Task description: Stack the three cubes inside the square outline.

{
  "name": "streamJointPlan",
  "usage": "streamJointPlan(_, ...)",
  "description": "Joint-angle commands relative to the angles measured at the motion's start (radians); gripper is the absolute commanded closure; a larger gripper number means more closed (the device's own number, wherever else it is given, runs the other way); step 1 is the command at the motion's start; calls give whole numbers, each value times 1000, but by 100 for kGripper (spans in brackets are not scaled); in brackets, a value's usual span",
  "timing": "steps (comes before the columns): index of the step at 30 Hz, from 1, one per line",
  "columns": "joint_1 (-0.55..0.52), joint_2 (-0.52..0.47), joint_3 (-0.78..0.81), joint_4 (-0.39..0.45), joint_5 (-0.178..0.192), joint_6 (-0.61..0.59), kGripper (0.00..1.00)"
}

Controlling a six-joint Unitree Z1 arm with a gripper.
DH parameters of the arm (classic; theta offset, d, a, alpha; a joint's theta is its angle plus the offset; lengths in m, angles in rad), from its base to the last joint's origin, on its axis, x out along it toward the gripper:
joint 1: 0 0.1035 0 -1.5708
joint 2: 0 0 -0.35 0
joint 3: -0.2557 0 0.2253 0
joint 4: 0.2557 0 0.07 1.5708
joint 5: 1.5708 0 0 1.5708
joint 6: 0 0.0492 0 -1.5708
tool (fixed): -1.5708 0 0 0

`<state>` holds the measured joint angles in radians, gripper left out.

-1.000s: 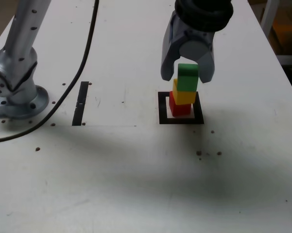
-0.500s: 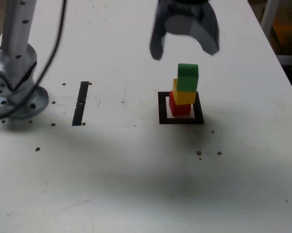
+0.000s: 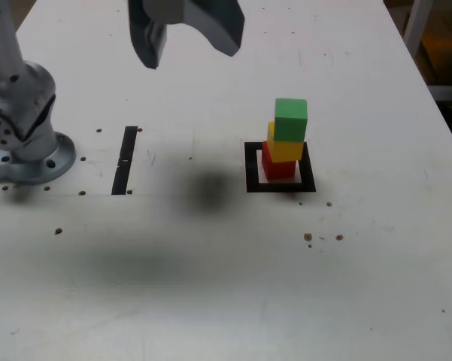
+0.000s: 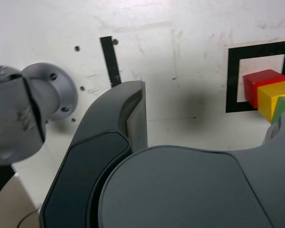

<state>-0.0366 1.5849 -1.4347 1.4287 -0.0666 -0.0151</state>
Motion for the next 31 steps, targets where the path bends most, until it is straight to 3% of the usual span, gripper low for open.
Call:
streamJointPlan(1,7,-36,406,-143,-7,10,0)
streamJointPlan(4,3,-50,519,-243,-16,13,0)
streamJointPlan(11,-18,-46,677,-369,33,29,0)
streamJointPlan(16,-18,-26,763,-474,2,33,0)
streamJointPlan(22,-28,2,797,-477,-9,33,0)
streamJointPlan(31,-26,-43,755,-399,-83,26,0)
